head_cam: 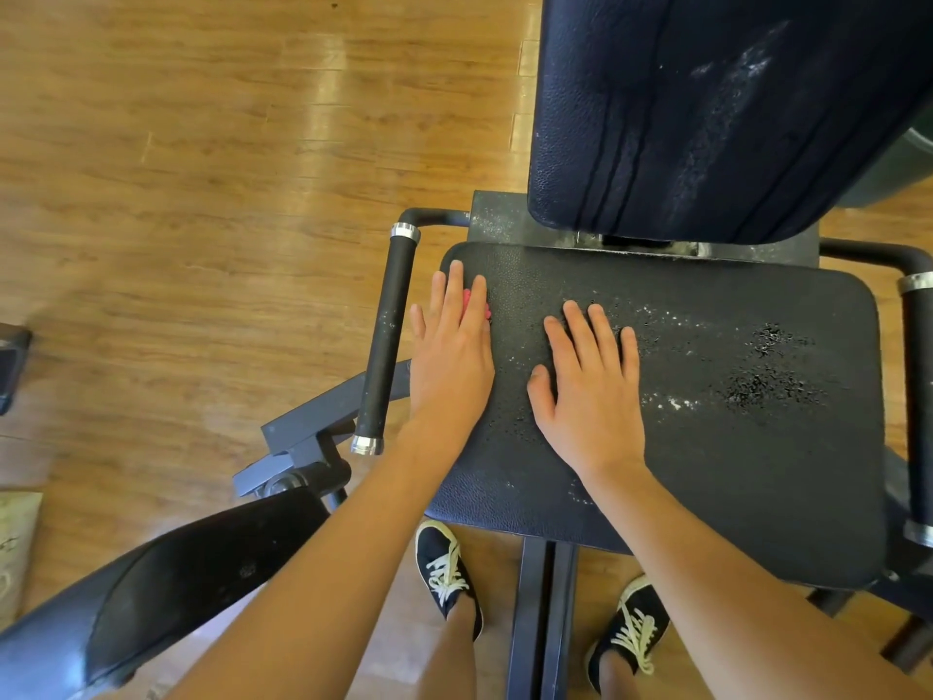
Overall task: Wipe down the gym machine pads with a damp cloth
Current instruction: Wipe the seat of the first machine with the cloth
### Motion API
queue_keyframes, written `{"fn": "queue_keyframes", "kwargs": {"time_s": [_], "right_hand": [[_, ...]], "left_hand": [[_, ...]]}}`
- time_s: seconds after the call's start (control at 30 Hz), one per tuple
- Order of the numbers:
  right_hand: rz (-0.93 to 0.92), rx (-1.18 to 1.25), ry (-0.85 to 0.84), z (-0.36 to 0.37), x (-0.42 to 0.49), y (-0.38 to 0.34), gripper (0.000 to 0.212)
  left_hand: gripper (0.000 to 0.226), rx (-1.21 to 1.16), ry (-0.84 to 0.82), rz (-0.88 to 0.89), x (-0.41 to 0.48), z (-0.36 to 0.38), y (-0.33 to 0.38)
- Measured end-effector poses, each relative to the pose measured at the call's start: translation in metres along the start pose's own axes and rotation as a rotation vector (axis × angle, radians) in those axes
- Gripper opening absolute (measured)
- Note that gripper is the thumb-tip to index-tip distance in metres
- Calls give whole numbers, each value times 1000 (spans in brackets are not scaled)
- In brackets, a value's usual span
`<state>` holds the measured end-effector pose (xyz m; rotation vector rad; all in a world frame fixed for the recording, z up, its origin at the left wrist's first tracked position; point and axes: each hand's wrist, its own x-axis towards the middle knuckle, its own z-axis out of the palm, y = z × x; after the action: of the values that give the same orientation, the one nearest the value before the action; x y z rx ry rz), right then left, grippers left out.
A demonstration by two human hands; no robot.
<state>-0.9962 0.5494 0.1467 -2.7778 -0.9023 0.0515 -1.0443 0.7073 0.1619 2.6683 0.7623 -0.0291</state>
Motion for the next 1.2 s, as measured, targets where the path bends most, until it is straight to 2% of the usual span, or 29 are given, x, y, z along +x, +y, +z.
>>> {"fn": "queue_keyframes", "kwargs": {"time_s": [0.43, 0.87, 1.2], "right_hand": [[-5, 3, -1, -1, -2, -1, 55], [-5, -3, 4, 1, 0, -1, 56], [-7, 12, -1, 2, -2, 0, 54]], "left_hand": [[52, -116, -23, -26, -83, 9, -14], [49, -151, 23, -30, -18, 3, 2], [52, -158, -34, -66, -81, 5, -8]]}}
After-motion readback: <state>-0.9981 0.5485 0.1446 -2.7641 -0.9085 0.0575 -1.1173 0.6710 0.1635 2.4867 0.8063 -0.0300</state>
